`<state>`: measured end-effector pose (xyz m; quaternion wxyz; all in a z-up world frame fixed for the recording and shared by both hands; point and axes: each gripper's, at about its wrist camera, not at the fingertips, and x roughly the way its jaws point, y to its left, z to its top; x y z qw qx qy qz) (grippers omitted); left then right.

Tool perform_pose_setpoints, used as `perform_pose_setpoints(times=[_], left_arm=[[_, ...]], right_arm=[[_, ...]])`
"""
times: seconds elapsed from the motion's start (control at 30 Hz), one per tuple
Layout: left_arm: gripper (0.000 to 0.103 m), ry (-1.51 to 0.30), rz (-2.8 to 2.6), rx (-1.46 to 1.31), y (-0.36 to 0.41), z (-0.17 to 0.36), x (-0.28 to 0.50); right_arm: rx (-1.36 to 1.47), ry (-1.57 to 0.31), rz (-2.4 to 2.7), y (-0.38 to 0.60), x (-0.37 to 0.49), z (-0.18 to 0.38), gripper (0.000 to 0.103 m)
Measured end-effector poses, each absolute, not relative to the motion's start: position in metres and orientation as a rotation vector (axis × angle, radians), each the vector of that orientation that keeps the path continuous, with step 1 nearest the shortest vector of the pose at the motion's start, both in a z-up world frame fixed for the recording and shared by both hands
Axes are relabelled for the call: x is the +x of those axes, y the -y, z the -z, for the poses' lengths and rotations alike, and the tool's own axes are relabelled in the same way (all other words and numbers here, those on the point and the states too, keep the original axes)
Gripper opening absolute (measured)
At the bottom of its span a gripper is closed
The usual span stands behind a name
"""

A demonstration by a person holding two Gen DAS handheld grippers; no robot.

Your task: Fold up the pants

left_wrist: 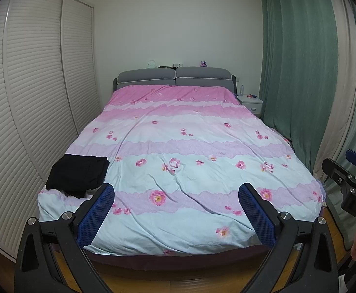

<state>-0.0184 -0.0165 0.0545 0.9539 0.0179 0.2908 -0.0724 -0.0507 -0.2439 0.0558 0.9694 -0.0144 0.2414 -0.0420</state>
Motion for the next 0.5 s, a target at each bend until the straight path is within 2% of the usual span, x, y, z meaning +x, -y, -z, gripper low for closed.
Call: perform_pose_setpoints(times=[0.5], left_arm=[[0.103, -0.595, 0.157, 0.039, 0.0140, -0.0581, -0.0147]], right_arm=[[-0.030, -0.484, 0.087, 0.2488, -0.0508, -0.0567, 0.091]])
